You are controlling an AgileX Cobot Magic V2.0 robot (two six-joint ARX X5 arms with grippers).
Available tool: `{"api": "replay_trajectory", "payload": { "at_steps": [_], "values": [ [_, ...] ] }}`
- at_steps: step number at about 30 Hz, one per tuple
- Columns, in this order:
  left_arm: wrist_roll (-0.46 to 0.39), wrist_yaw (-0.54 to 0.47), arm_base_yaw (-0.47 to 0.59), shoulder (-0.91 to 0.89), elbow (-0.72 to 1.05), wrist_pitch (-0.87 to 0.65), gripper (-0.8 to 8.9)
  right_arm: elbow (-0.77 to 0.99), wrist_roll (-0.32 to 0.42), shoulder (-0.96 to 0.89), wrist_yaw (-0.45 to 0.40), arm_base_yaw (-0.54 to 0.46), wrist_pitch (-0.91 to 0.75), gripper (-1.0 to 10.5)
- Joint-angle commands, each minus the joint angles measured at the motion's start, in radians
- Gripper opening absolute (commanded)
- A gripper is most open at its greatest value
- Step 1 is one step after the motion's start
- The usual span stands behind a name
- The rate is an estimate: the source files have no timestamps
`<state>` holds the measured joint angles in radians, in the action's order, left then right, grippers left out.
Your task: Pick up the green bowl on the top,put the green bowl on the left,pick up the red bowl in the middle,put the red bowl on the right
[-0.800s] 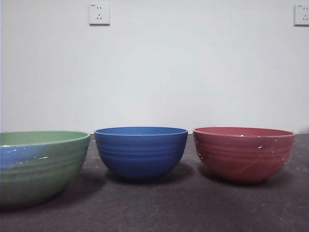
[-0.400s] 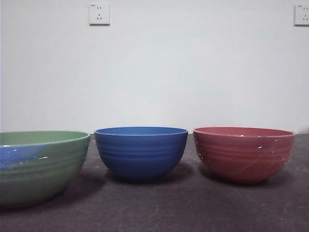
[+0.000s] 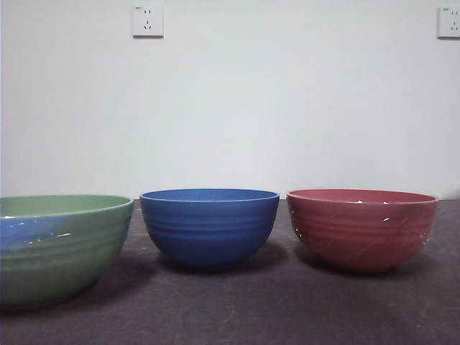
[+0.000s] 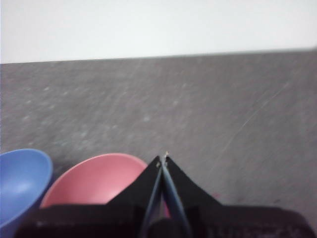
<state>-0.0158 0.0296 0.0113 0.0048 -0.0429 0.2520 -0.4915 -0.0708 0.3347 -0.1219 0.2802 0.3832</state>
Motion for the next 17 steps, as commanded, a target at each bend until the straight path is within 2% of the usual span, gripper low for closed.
{"api": "replay_trajectory", "payload": {
  "at_steps": [1,8,17],
  "values": [
    [-0.007,0.001,0.003,-0.001,0.016,-0.003,-0.03,0.102,0.065,-0.104,0.052,-0.053,-0.046,0.0],
    [-0.007,0.001,0.003,-0.001,0.016,-0.003,-0.03,0.377,0.061,-0.273,0.230,-0.181,-0.206,0.0],
    [-0.007,0.001,0.003,-0.001,0.016,-0.003,-0.03,0.477,0.061,-0.334,0.225,-0.186,-0.212,0.0]
  ]
}}
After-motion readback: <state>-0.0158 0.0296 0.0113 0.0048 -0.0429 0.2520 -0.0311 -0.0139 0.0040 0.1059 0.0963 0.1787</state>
